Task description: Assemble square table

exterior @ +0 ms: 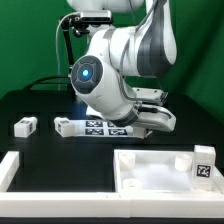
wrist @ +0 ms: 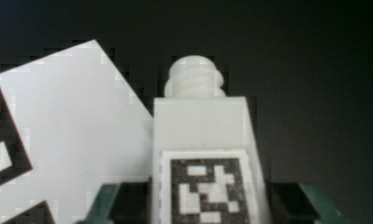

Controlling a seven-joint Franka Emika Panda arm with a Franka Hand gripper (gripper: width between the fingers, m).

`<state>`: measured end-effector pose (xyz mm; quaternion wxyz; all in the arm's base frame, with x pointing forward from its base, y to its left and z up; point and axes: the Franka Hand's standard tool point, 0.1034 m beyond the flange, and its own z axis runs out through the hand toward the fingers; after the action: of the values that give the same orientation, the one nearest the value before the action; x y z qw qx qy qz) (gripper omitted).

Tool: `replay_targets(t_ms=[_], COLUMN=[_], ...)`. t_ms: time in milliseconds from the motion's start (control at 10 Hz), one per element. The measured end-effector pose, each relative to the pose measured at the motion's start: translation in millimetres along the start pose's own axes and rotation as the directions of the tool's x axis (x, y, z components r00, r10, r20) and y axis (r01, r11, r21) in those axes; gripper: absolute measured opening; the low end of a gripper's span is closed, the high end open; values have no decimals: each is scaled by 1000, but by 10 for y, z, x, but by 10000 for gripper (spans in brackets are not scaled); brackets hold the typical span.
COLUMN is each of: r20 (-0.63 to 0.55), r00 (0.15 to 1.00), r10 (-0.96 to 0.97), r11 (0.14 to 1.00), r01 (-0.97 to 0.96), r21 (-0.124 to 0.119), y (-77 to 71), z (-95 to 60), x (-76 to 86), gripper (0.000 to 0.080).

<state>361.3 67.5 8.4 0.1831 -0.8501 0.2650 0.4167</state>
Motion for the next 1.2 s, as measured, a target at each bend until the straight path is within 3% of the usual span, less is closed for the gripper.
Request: replay_targets(t_ms=[200,300,400,500,600,700,1000,1100,1200], r20=[-3,0,-53,-75,-72,-90,-307,-398,-467], r00=[1000,1000,996,992,988,987,939,898,852], r10=[-1,-27,-68,-106,-134,-133,-155,-189,-236], r11=[1000,1000,998,994,991,991,988,982,971], r01=[1,27,68,105,132,130,145,170,220], r21=[1,-10,-14,-19,-38,-46,-56,-83,-89], y=[-3,-39,-151,-254,-302,-302,-330,-379,-510], z=[-30,-262,-622,-867,-1009,-1014,-1082,-1269,-1649], x=[8,-17,12,-94,-227,-251,-122,-62,-97], gripper=[286,286,287,287,287,288,288,288,288])
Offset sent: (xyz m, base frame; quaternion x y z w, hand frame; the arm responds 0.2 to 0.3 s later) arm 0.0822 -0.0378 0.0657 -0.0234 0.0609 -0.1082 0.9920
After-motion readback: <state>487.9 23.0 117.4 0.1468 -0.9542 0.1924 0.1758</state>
